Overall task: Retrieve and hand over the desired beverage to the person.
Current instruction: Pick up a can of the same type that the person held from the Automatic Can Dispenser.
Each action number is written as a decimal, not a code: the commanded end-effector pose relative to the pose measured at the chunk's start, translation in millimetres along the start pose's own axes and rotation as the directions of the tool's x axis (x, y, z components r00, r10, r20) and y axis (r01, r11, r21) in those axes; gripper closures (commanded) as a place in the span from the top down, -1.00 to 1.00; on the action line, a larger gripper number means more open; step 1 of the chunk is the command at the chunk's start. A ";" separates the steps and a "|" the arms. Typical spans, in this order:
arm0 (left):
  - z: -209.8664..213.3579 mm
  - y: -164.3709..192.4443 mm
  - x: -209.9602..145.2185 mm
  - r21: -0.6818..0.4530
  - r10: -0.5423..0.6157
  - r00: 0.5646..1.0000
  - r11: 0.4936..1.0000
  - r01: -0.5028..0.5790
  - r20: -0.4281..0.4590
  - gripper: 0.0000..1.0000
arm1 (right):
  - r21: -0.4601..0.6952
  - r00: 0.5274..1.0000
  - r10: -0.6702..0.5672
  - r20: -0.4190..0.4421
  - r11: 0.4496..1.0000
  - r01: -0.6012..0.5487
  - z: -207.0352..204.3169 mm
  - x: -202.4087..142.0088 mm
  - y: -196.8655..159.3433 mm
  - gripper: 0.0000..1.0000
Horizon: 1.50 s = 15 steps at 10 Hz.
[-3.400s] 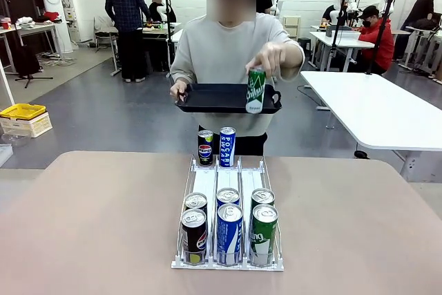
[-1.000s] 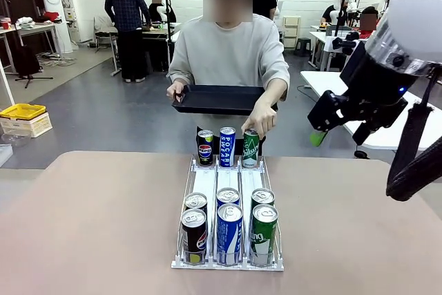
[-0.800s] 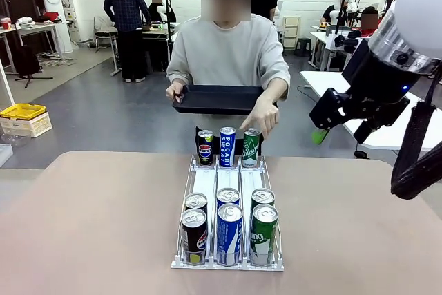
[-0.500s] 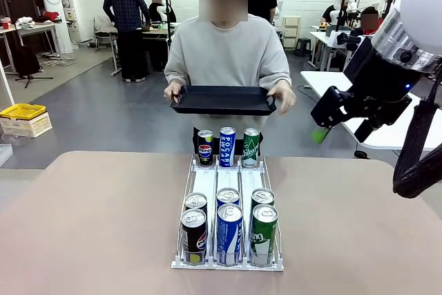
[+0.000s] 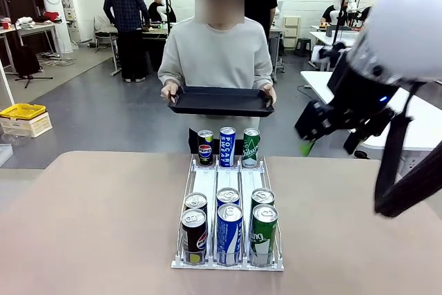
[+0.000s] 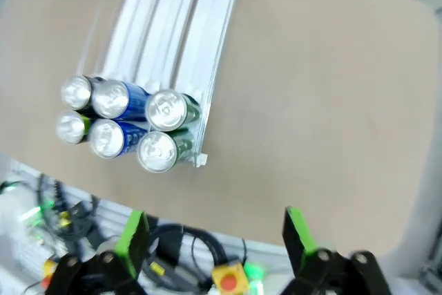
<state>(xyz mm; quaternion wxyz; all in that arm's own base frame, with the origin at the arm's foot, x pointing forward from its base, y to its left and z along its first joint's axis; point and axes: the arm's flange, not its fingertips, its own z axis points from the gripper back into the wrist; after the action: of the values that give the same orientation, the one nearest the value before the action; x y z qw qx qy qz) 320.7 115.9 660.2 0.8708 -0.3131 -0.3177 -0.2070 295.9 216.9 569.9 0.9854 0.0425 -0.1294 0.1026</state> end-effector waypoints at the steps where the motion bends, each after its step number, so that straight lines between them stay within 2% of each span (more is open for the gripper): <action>1: 1.4 0.8 0.0 -0.012 -0.009 1.000 1.000 0.009 0.012 1.00 | -0.057 0.997 -0.058 -0.049 0.997 0.055 -26.6 8.3 36.9 1.00; 3: 1.4 0.8 0.0 -0.012 -0.009 1.000 1.000 0.009 0.012 1.00 | -0.061 0.990 -0.110 -0.088 0.993 0.105 -57.1 14.0 60.0 1.00; 4: 1.4 0.8 0.0 -0.012 -0.009 1.000 1.000 0.009 0.012 1.00 | -0.056 0.988 -0.131 -0.081 0.990 0.126 -70.9 14.1 68.3 1.00; 5: 1.4 0.8 0.0 -0.012 -0.009 1.000 1.000 0.009 0.012 1.00 | -0.063 0.987 -0.151 -0.060 0.987 0.147 -79.9 16.9 70.4 1.00; 7: 1.4 0.8 0.0 -0.012 -0.009 1.000 1.000 0.009 0.012 1.00 | -0.056 0.975 -0.198 -0.097 0.980 0.193 -101.0 28.7 64.1 1.00; 13: 1.4 0.8 0.0 -0.012 -0.009 1.000 1.000 0.009 0.012 1.00 | -0.054 0.953 -0.197 -0.228 0.980 0.190 -141.5 34.9 73.7 1.00; 15: 1.4 0.8 0.0 -0.012 -0.009 1.000 1.000 0.009 0.012 1.00 | -0.068 0.950 -0.205 -0.235 0.979 0.195 -145.0 34.3 72.1 1.00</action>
<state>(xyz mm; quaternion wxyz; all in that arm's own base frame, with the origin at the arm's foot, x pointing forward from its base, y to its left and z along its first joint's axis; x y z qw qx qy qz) 320.7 116.1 660.2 0.8707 -0.3131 -0.3178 -0.2068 345.7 304.8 439.5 0.9992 0.0371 -0.0067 0.0154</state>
